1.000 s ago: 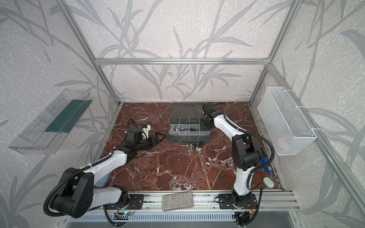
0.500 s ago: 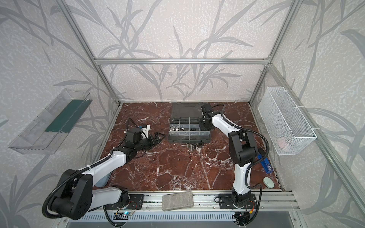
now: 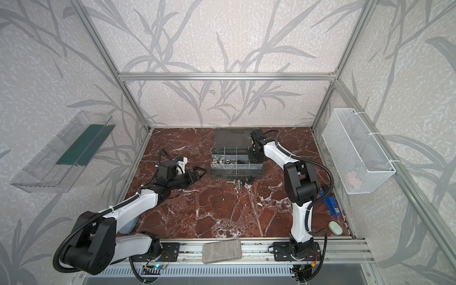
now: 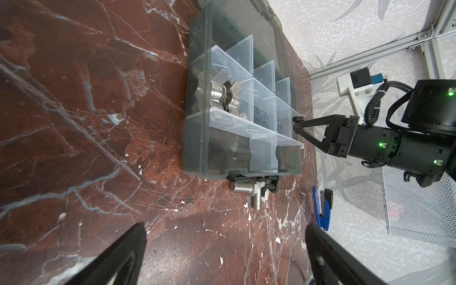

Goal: Sort the screws and nuts into containers
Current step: 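Open the right gripper to drop the black bolt into the compartment, then move the right gripper down to the remaining black bolts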

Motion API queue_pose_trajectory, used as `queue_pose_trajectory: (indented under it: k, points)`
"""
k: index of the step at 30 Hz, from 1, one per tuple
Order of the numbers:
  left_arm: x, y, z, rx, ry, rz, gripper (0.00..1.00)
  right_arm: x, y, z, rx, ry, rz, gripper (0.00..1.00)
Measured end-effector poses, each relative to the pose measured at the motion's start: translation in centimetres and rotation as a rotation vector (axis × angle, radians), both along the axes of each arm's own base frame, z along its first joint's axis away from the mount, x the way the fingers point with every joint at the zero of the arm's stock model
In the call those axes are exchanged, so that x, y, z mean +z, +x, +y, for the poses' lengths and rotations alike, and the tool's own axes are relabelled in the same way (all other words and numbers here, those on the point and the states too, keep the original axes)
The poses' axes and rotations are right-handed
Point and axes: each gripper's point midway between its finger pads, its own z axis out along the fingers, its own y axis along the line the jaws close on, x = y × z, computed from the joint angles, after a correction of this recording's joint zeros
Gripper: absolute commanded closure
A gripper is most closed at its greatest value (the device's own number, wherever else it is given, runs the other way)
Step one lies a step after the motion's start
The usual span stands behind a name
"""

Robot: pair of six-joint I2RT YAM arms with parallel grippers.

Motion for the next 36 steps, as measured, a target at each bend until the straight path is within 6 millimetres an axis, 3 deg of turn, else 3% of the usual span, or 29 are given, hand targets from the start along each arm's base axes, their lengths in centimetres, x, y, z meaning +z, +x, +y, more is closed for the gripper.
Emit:
queue_pose_trajectory:
  k: [6, 13, 18, 23, 26, 29, 36]
  points:
    - [0.0, 0.0, 0.0, 0.0, 0.0, 0.0, 0.02, 0.3, 0.1, 0.0, 0.006, -0.003, -0.004, 0.6]
    - [0.0, 0.0, 0.0, 0.0, 0.0, 0.0, 0.02, 0.7, 0.2, 0.1, 0.022, -0.005, -0.012, 0.53]
    - [0.0, 0.0, 0.0, 0.001, 0.0, 0.0, 0.02, 2.8, -1.1, 0.0, 0.043, 0.019, -0.042, 0.5]
    - [0.0, 0.0, 0.0, 0.001, 0.0, 0.0, 0.02, 5.4, -4.5, -0.4, 0.08, 0.061, -0.076, 0.48]
    - [0.0, 0.0, 0.0, 0.001, 0.001, 0.001, 0.02, 6.0, -7.0, -0.4, 0.122, 0.095, -0.079, 0.46]
    - [0.0, 0.0, 0.0, 0.001, 0.001, 0.001, 0.02, 5.4, -9.5, -0.2, 0.172, 0.114, -0.059, 0.44]
    - [0.0, 0.0, 0.0, 0.0, 0.001, 0.001, 0.02, 1.8, -14.3, 0.0, 0.254, 0.133, 0.029, 0.43]
